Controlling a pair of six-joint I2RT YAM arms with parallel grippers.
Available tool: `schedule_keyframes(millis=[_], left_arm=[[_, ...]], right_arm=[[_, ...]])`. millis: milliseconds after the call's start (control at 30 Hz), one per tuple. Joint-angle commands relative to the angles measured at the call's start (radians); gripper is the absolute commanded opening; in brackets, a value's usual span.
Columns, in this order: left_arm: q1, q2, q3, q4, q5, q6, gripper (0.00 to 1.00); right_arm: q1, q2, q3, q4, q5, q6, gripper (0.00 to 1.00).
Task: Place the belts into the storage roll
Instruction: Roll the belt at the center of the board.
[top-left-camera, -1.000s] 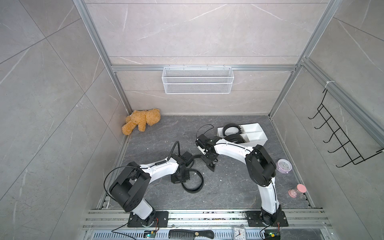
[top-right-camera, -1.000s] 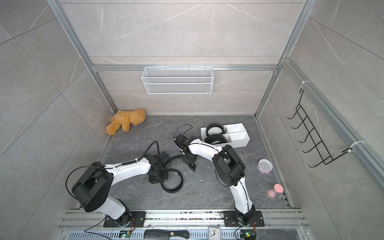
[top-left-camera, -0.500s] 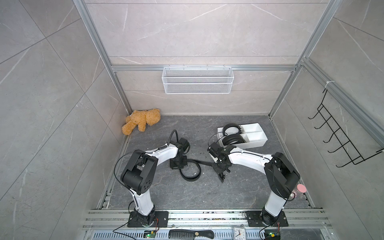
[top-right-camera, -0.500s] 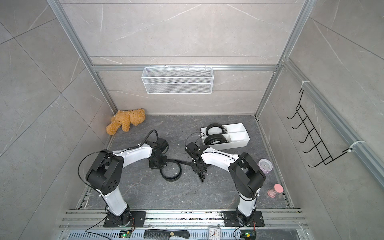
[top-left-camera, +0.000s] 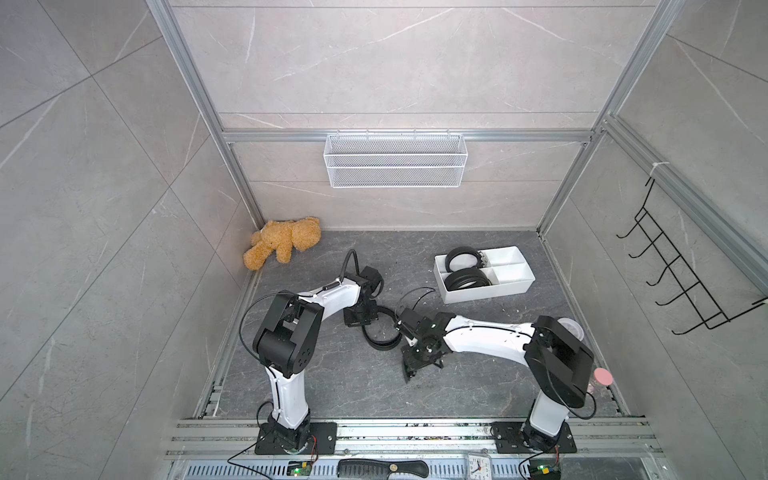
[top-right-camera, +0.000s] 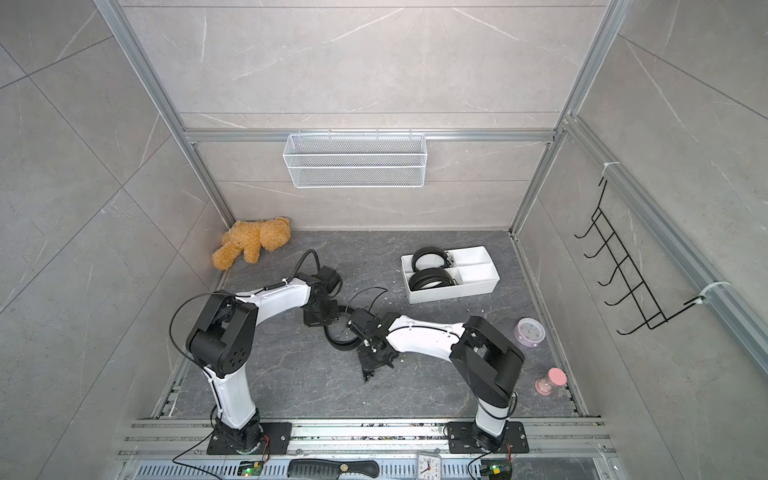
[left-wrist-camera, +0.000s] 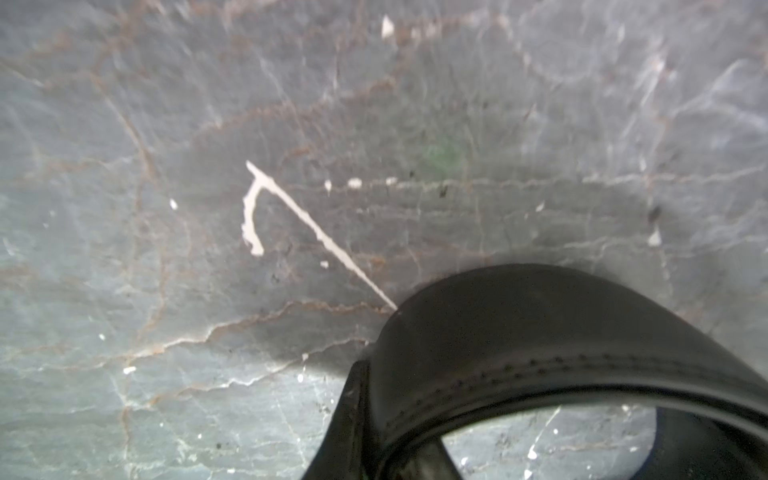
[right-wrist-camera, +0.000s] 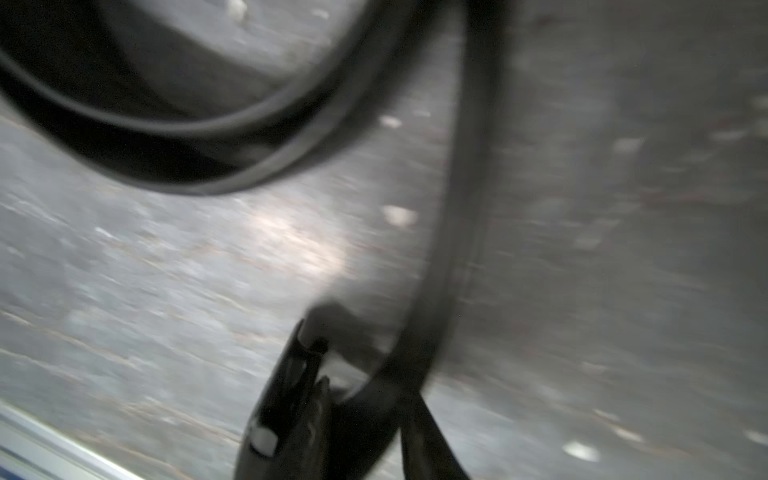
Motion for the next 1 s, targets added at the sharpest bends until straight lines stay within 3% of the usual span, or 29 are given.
schedule_keyframes(millis=[0, 367, 533, 733, 967], left_arm=[[0.009, 0.079, -0.04, 0.126, -0.067, -0.048, 0.0], [-0.018, 0.053, -0.119, 0.189, -0.012, -0.058, 0.0], [-0.027, 0.053, -0.121, 0.194, 0.003, -0.058, 0.0], [-0.039, 0.056, -0.121, 0.197, 0.008, -0.063, 0.0], [-0.044, 0.055, -0.131, 0.206, 0.016, -0.067, 0.0]], right_arm=[[0.05, 0.06, 0.06, 0.069, -0.039, 0.114, 0.42], [0.022, -0.072, 0.03, 0.011, 0.043, 0.082, 0.55], [0.012, -0.009, 0.033, -0.001, 0.013, 0.074, 0.54], [0.023, 0.045, 0.106, -0.09, 0.151, 0.083, 0.55], [0.023, 0.075, 0.116, -0.076, 0.167, 0.099, 0.57]])
